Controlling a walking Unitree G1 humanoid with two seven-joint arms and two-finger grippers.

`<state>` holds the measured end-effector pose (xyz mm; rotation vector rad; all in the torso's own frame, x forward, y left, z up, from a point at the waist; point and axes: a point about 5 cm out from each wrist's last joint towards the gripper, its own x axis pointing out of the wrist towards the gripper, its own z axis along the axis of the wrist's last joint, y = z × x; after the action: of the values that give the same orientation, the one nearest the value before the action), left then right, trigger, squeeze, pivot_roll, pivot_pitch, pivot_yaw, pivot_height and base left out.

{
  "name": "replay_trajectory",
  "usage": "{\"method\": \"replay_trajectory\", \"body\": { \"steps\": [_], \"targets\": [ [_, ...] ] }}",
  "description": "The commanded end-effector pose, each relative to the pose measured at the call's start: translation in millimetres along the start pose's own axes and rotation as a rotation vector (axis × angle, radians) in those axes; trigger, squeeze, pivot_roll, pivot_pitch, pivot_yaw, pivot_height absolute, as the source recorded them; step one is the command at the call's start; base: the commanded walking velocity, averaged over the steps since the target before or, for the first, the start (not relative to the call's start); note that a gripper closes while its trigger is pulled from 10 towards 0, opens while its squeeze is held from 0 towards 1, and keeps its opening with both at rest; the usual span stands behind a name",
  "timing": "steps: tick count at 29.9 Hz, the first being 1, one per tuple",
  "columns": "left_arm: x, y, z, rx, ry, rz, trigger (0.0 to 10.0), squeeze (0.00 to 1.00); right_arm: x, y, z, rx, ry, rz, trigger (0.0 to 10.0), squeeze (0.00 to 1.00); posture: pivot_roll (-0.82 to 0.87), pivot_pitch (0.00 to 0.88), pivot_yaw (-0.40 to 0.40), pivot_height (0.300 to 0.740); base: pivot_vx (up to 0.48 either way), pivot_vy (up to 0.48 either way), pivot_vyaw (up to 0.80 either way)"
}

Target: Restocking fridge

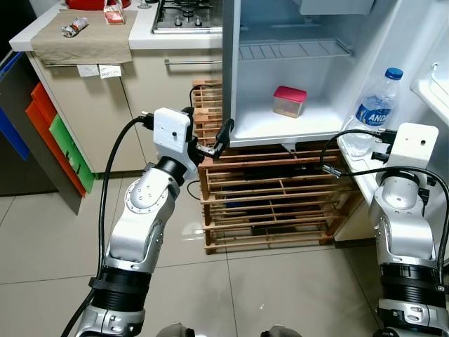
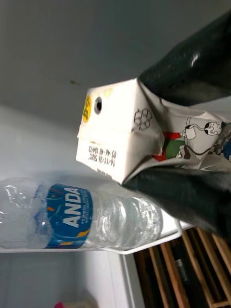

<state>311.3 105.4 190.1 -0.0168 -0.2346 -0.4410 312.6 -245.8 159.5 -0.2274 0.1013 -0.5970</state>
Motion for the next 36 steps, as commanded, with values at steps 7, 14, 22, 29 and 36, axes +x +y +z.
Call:
{"method": "replay_trajectory", "body": {
  "steps": [7,14,22,29,36],
  "targets": [
    [0.7,0.8,3,-0.002,-0.006,0.002,10.0,0.0,-2.4,1.4,-4,0.001,0.027,-0.017,10.0,1.0,-0.07,0.0,0.015,0.711,0.0,0.0,0.0],
    [0.8,0.6,3,-0.002,-0.005,0.0,10.0,0.0,-3.3,0.9,-6,0.033,0.044,-0.021,10.0,1.0,-0.07,0.0,0.015,0.711,0.0,0.0,0.0],
    [0.3,1.5,4,0.006,-0.002,-0.004,10.0,0.0,-3.6,-0.3,-16,0.094,0.109,-0.03,10.0,1.0,-0.07,0.0,0.023,0.711,0.0,0.0,0.0],
    [0.6,1.2,4,0.009,-0.001,-0.01,10.0,0.0,-5.2,-0.9,-14,0.104,0.096,-0.039,10.0,0.0,-0.07,0.0,0.027,0.711,0.0,0.0,0.0],
    [1.5,0.8,4,0.013,0.0,-0.016,10.0,0.0,-12.3,-2.1,-9,0.083,0.046,-0.037,10.0,0.0,-0.08,0.0,0.025,0.711,0.0,0.0,0.0]
  ]
}}
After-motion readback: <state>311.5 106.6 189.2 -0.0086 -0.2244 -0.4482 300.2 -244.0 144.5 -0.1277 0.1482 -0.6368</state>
